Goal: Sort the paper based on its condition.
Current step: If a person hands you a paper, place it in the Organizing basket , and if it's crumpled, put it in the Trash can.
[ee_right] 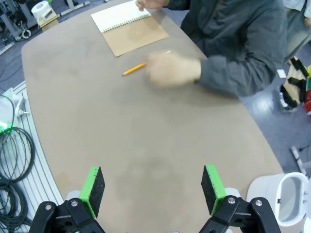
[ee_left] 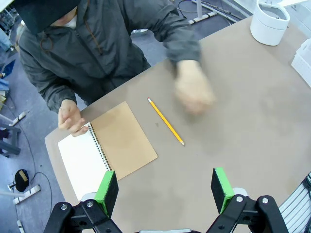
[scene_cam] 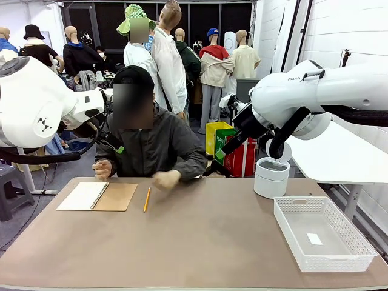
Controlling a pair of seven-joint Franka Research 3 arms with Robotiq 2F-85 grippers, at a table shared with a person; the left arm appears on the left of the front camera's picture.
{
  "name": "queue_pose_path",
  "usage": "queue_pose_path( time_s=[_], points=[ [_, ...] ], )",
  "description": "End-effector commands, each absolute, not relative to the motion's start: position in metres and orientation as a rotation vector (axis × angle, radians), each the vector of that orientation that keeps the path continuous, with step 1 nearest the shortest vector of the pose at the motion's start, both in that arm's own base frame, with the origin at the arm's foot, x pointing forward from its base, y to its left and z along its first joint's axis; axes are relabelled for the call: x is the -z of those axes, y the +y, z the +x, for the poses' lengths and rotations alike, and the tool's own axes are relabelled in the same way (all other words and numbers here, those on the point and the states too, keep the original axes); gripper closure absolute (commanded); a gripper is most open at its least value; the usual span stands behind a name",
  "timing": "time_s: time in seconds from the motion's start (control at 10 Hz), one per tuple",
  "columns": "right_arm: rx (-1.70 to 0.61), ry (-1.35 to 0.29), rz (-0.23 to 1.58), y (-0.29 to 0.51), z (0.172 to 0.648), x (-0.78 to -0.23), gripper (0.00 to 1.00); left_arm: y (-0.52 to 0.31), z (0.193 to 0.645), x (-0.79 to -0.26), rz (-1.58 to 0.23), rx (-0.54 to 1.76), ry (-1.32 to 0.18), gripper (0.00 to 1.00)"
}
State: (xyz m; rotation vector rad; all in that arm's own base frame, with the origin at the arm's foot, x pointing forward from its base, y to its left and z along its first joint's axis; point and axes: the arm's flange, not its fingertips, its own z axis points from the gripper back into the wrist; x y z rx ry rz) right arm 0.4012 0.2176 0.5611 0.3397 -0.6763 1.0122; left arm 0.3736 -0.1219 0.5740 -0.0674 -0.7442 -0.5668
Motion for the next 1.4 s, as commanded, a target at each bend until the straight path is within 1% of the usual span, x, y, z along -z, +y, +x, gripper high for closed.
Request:
queue_pose_path(
  time_s=[0.0,0.8,1.0,1.3],
  points=[
    [-1.004,-0.676,0.338,0.218,0.401,-0.561,0.00,-0.121,0.374,-0.575,-0.069,0.569,-0.746,0.00],
    [-1.012,-0.676,0.340,0.218,0.401,-0.561,0.00,-0.121,0.374,-0.575,-0.069,0.569,-0.746,0.00],
    [-1.053,-0.579,0.296,0.242,0.399,-0.558,0.00,-0.121,0.374,-0.575,-0.069,0.569,-0.746,0.00],
    [-1.105,-0.465,0.251,0.281,0.399,-0.529,0.00,-0.121,0.374,-0.575,-0.069,0.569,-0.746,0.00]
  ],
)
